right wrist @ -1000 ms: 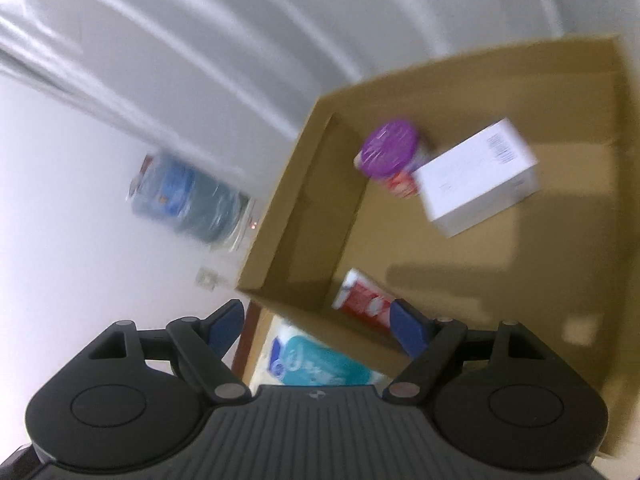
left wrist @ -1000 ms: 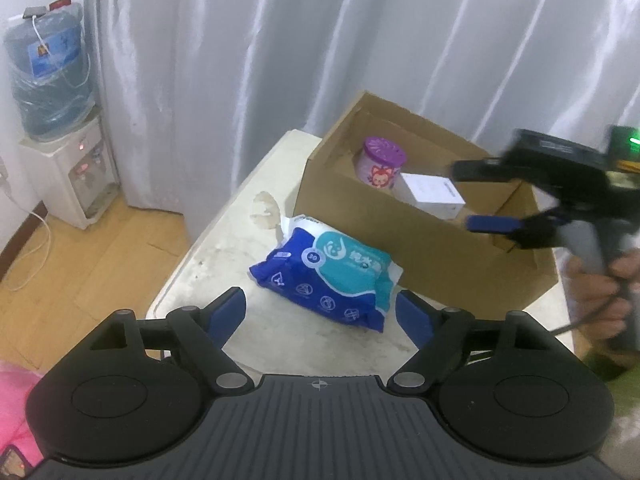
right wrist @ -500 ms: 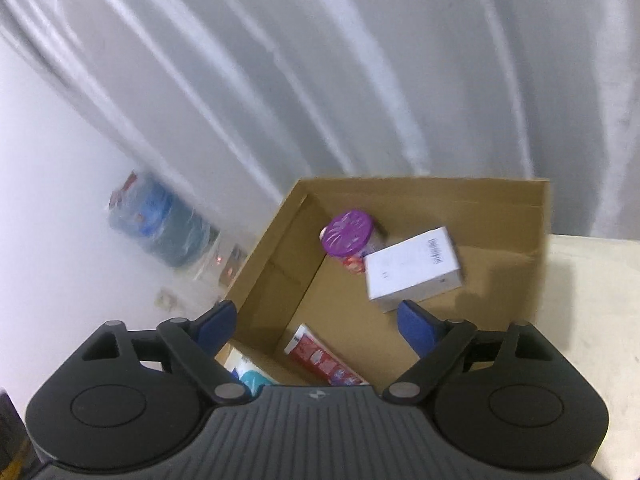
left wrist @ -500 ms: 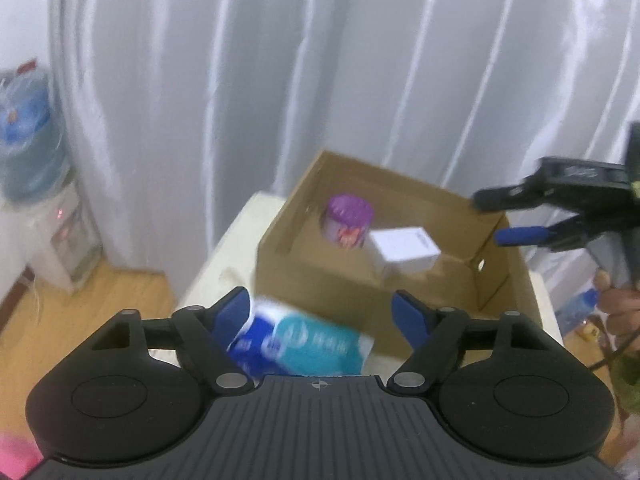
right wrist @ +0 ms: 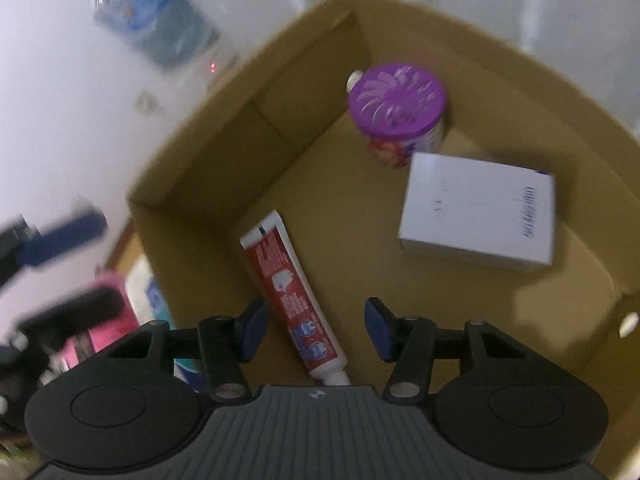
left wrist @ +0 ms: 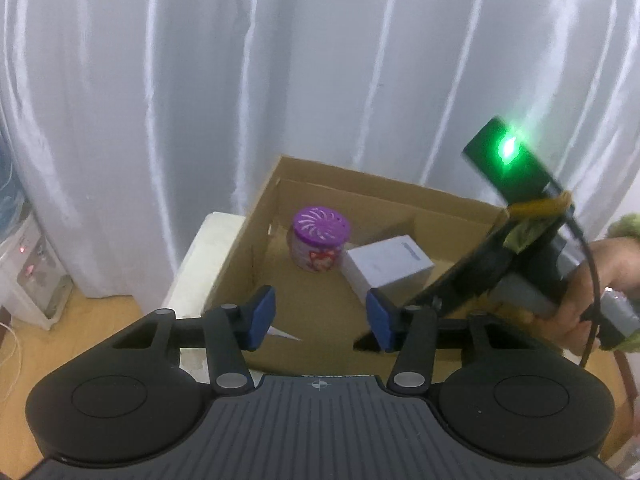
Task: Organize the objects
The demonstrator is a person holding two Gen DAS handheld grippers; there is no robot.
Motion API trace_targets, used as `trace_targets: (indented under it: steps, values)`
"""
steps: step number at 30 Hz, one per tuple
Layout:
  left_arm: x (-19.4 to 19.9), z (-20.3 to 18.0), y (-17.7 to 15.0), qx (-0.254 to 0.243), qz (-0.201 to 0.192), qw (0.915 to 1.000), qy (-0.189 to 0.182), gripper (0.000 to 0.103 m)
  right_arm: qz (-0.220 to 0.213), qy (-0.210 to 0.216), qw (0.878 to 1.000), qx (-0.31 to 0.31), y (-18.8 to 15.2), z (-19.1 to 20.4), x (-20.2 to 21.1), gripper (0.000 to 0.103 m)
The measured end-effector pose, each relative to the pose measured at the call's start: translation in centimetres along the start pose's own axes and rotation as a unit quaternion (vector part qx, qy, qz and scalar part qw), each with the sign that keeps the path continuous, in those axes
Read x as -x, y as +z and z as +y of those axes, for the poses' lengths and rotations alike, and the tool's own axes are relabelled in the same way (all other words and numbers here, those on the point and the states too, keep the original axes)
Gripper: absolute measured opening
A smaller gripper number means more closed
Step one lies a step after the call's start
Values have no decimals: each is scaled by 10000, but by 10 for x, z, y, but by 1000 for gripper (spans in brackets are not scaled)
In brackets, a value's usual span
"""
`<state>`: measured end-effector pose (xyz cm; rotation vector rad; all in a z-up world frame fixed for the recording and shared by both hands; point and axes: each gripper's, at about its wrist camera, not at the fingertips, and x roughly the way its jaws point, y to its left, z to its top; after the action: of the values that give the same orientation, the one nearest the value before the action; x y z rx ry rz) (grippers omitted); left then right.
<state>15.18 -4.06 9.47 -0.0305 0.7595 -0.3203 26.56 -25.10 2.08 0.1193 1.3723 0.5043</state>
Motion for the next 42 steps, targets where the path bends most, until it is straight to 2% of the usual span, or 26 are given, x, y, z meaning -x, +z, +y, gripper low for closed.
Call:
trace_targets:
  steps: [3,9,11,14,17,18,19,21,24,29,32,36,38,42]
  values:
    - [-5,8,3,85,50,10000,-5,50,334,256,9988,254,9,5,-16,55]
    - [-13,18,5,178,101,9998,83,50,671,489,9959,349,19,5,-28,55]
    - [-14,19,5,188,102,9997,93,50,745,461,9959,244,19,-1,-27,55]
    - [-13,20,3,191,84,9997,88,50,662,186,9974,230,15,-9,-23,55]
    - [-15,21,0,245,77,9996,94,51,799,220,9961,305,9,-6,-30,55]
    - [-14,22,0,277,78,9995,109,51,865,262,9952,372,7,-2,-34,53]
    - [-13,23,-2,309,83,9994,139,52,896,264,9949,385,5,1,-38,40]
    - [-9,24,-5,369,121,9991,196,56,950,355,9942,358,5,2,-45,38]
    - [-1,28,-12,481,108,9984,263,64,901,463,9942,354,5,3,-48,36]
    - [13,40,-27,697,137,9966,427,69,744,319,9957,454,-1,10,-46,33]
    - [19,48,-40,819,241,9949,532,69,510,-128,9960,716,-6,21,-41,34]
    - [28,57,-61,1044,375,9917,647,71,148,-928,9909,967,-14,33,-39,35]
    - [31,62,-73,1183,459,9899,637,71,-22,-1056,9903,904,-17,34,-37,34]
    - [37,64,-88,1306,567,9878,626,71,-413,-1047,9912,702,-24,37,-20,35]
